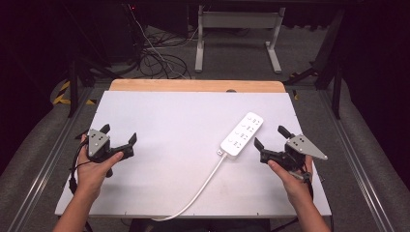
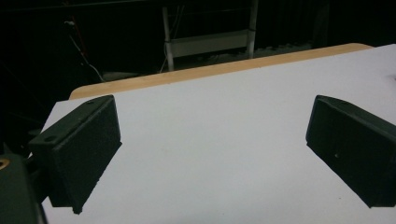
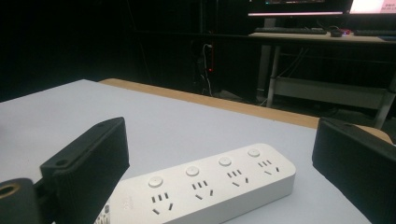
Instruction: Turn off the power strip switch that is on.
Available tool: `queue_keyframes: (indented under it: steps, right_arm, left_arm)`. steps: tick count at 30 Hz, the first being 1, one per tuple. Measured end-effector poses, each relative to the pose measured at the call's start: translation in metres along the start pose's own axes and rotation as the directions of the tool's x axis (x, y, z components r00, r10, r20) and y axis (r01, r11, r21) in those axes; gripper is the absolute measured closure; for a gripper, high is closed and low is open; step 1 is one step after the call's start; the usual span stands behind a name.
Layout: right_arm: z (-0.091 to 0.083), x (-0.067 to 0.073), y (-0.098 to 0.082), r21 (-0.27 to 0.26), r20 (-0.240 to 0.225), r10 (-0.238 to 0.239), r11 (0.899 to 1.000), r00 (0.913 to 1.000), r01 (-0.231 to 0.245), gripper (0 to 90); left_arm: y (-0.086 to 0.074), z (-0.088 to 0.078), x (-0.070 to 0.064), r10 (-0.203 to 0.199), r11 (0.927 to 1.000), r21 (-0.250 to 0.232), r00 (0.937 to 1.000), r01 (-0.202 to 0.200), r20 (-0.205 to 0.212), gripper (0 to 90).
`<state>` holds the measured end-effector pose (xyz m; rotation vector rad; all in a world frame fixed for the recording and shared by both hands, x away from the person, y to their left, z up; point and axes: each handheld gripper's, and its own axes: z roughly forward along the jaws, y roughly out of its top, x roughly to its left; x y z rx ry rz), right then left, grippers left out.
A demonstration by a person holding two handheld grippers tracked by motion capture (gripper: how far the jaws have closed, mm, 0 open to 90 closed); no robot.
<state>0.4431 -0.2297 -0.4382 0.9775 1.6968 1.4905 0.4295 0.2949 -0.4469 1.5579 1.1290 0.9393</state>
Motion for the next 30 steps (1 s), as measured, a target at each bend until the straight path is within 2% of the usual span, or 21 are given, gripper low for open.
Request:
queue_keyframes:
  steps: [19, 30]
  right_arm:
    - [-0.0025, -0.001, -0.002, 0.007, 0.0, -0.006, 1.0, 1.0, 0.006, 5.5]
    - [-0.0005, -0.0018, -0.0022, 0.009, 0.0, -0.005, 1.0, 1.0, 0.005, 6.0]
  left_arm:
    - [0.0004, 0.0052, -0.0029, 0.005, 1.0, 0.003, 0.9998, -0.005, 0.017, 3.9]
    - [0.0, 0.0036, -0.0016, 0.004, 1.0, 0.006, 0.9999, -0.004, 0.011, 3.9]
